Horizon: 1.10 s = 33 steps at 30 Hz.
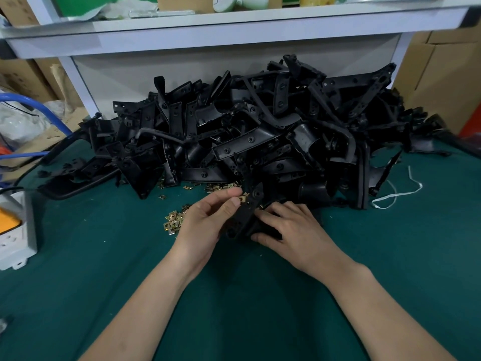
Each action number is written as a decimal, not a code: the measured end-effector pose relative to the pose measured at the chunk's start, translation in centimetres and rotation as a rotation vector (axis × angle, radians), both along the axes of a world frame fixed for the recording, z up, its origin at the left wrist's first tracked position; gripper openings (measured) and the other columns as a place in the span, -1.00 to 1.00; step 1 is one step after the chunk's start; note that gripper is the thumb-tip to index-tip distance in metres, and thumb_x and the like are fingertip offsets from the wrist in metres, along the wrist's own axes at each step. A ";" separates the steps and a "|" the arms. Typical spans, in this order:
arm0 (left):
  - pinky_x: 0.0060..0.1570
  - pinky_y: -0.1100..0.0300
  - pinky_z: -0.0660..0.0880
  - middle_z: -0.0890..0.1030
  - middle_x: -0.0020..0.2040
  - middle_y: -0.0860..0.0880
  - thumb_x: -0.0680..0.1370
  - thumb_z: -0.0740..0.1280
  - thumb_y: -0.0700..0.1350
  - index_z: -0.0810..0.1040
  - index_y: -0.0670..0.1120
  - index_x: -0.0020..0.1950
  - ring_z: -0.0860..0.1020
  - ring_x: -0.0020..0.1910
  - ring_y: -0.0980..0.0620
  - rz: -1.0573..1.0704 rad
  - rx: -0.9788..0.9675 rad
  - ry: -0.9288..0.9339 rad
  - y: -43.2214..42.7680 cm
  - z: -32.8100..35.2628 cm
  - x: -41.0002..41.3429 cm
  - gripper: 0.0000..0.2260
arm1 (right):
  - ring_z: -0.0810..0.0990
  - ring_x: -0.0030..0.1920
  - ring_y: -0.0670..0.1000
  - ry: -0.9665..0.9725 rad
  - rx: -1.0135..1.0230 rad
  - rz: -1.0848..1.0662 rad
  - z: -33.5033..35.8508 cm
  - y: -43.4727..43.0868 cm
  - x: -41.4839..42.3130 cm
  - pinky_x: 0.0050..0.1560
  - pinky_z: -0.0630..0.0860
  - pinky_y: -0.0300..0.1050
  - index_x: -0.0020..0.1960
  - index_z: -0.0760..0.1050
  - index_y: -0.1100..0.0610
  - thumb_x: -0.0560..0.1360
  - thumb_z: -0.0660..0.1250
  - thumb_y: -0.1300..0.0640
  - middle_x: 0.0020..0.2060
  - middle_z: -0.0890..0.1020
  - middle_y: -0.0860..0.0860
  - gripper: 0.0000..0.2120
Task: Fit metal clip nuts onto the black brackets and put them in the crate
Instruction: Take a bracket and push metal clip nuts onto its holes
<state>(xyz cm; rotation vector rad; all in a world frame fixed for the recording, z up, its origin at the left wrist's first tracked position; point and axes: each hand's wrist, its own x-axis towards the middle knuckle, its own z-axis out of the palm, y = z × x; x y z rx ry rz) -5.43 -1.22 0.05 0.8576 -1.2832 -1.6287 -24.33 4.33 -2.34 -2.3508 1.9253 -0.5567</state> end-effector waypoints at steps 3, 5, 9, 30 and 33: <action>0.33 -0.02 0.48 0.71 0.13 -0.11 0.46 0.44 -0.05 0.73 0.00 0.09 0.64 0.17 -0.02 0.015 0.004 -0.009 0.0 0.0 0.0 -0.77 | 0.43 0.17 -0.01 0.000 -0.002 0.000 0.0 0.0 0.0 0.17 0.18 -0.15 0.46 0.43 -0.05 0.59 0.22 -0.23 0.18 0.53 -0.10 -0.50; 0.36 -0.07 0.47 0.72 0.10 -0.11 0.45 0.45 -0.02 0.73 0.01 0.08 0.65 0.15 -0.02 0.013 -0.001 -0.026 0.0 0.0 0.0 -0.77 | 0.42 0.18 -0.01 0.004 -0.001 0.000 0.1 0.0 0.0 0.17 0.17 -0.15 0.46 0.43 -0.05 0.59 0.21 -0.22 0.18 0.53 -0.10 -0.51; 0.40 -0.15 0.43 0.72 0.11 -0.07 0.46 0.44 0.03 0.73 0.06 0.10 0.62 0.24 -0.05 0.018 -0.056 -0.076 0.1 0.2 0.0 -0.76 | 0.42 0.19 -0.01 0.011 0.004 0.002 0.2 0.0 0.0 0.21 0.21 -0.12 0.48 0.41 -0.06 0.61 0.22 -0.21 0.18 0.52 -0.10 -0.52; 0.23 0.30 0.50 0.63 0.18 0.25 0.58 0.42 0.01 0.46 0.16 0.45 0.56 0.17 0.30 0.218 -0.364 -0.502 2.4 -0.9 -2.2 -0.56 | 0.43 0.17 0.02 0.079 0.020 -0.029 0.3 0.0 0.5 0.12 0.19 -0.09 0.46 0.40 -0.07 0.63 0.14 -0.23 0.20 0.50 -0.08 -0.54; 0.31 0.10 0.50 0.60 0.23 0.21 0.59 0.40 0.03 0.46 0.15 0.45 0.55 0.23 0.23 0.259 -0.411 -0.526 2.5 -1.1 -2.5 -0.58 | 0.42 0.18 0.01 0.089 0.022 -0.031 0.4 0.1 0.5 0.13 0.19 -0.08 0.48 0.36 -0.08 0.64 0.12 -0.24 0.21 0.49 -0.09 -0.52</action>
